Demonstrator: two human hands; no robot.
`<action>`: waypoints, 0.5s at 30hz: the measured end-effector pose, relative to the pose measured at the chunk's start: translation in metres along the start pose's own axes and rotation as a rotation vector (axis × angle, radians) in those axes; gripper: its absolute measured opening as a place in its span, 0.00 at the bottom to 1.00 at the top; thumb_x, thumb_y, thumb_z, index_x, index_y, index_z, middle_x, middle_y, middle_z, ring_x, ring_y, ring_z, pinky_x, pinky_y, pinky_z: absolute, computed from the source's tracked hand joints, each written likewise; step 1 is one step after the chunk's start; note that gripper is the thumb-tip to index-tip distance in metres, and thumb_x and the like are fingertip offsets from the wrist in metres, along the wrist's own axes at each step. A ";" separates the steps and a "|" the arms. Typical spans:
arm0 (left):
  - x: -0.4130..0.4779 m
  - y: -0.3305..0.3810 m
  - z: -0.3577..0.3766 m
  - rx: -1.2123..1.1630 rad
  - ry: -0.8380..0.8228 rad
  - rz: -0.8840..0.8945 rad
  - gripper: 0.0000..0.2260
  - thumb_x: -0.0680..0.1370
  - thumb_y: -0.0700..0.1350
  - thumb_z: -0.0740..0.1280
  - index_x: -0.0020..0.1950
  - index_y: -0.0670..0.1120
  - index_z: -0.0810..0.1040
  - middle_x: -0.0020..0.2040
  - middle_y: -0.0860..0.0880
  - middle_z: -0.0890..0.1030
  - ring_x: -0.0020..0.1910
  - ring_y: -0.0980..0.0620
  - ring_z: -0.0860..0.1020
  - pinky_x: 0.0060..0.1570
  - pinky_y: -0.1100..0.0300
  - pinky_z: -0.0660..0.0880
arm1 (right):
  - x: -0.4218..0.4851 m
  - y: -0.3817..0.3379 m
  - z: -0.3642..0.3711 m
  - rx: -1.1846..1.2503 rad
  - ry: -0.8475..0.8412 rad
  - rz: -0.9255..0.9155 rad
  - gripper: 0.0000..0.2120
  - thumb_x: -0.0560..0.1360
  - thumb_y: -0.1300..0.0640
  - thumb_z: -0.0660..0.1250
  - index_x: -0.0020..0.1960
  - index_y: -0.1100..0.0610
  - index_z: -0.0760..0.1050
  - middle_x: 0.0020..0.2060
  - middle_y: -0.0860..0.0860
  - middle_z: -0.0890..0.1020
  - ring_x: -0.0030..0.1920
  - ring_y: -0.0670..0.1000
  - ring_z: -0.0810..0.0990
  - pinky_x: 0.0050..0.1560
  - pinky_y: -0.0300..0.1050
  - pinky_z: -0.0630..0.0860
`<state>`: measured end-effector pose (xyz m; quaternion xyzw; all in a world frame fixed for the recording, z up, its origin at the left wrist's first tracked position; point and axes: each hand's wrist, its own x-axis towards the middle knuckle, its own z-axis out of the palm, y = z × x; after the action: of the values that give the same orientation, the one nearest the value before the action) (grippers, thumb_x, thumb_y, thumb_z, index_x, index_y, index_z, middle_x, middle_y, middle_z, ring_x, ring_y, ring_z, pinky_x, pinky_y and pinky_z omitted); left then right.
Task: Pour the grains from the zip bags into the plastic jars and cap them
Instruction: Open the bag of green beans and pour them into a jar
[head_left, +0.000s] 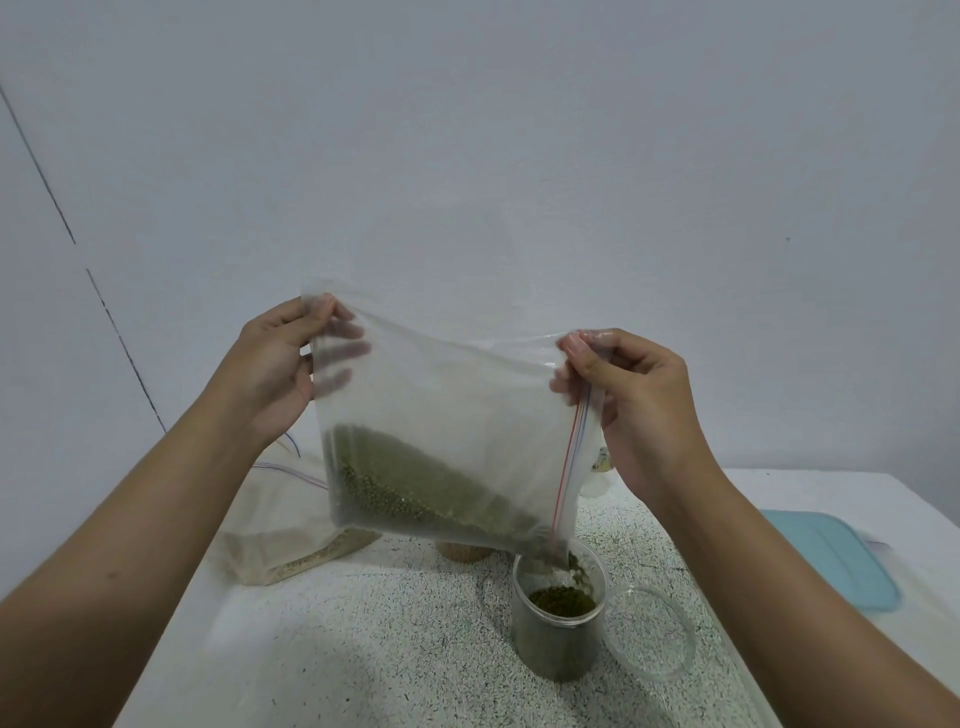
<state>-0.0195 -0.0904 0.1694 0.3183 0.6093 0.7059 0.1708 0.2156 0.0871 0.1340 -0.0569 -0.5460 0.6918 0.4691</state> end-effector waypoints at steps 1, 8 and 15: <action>0.000 0.000 0.000 0.001 0.002 0.001 0.11 0.84 0.48 0.64 0.44 0.48 0.81 0.44 0.49 0.84 0.46 0.49 0.86 0.47 0.52 0.76 | 0.000 0.000 0.000 0.000 0.002 0.001 0.04 0.75 0.67 0.71 0.48 0.68 0.80 0.34 0.54 0.81 0.34 0.53 0.81 0.36 0.42 0.74; -0.001 0.002 -0.001 0.005 0.013 0.009 0.12 0.84 0.48 0.64 0.44 0.48 0.81 0.43 0.49 0.84 0.45 0.49 0.86 0.48 0.51 0.75 | 0.000 0.002 0.002 0.009 -0.006 0.000 0.04 0.74 0.66 0.71 0.47 0.66 0.81 0.34 0.54 0.82 0.34 0.54 0.81 0.36 0.42 0.74; -0.002 0.003 -0.002 0.009 0.013 0.013 0.12 0.84 0.48 0.64 0.44 0.48 0.81 0.42 0.50 0.84 0.46 0.50 0.86 0.48 0.51 0.75 | 0.000 0.002 0.004 0.025 -0.014 -0.002 0.07 0.71 0.63 0.72 0.47 0.67 0.81 0.35 0.54 0.82 0.34 0.53 0.81 0.36 0.42 0.74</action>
<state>-0.0190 -0.0939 0.1721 0.3183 0.6113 0.7065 0.1606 0.2122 0.0846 0.1342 -0.0458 -0.5408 0.6984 0.4666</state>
